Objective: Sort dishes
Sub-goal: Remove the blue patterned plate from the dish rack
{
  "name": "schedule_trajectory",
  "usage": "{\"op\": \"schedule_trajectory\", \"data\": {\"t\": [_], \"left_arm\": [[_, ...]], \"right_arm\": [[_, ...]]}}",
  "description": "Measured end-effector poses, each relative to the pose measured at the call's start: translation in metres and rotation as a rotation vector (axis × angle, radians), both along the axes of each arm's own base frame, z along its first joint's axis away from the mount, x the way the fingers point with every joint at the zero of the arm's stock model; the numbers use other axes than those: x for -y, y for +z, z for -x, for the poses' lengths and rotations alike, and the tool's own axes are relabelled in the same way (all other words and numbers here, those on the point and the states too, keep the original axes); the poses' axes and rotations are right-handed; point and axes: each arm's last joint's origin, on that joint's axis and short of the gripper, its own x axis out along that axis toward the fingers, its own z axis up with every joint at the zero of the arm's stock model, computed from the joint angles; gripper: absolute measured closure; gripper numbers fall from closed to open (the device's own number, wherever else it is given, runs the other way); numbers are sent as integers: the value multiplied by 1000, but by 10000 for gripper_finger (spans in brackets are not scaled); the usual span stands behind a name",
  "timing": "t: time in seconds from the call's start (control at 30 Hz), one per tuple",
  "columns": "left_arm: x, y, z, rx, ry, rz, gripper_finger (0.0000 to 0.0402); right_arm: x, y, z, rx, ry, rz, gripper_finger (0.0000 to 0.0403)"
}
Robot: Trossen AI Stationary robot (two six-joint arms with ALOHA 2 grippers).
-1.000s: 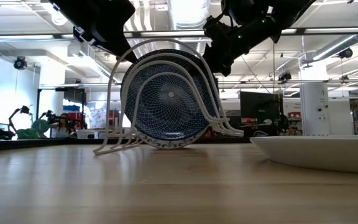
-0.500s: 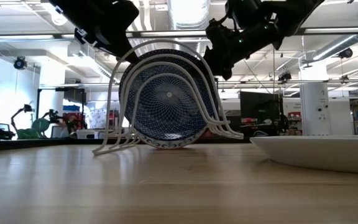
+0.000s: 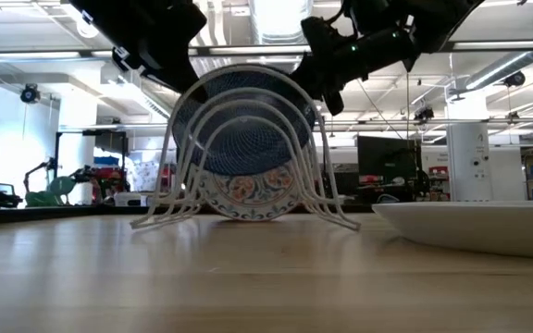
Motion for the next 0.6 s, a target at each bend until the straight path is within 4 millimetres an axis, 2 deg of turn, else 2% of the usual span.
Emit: {"op": "schedule_trajectory", "data": {"t": [0.6], "left_arm": [[-1, 1, 0, 1, 8, -20, 401]], "right_arm": [[0, -1, 1, -14, 9, 24, 399]]}}
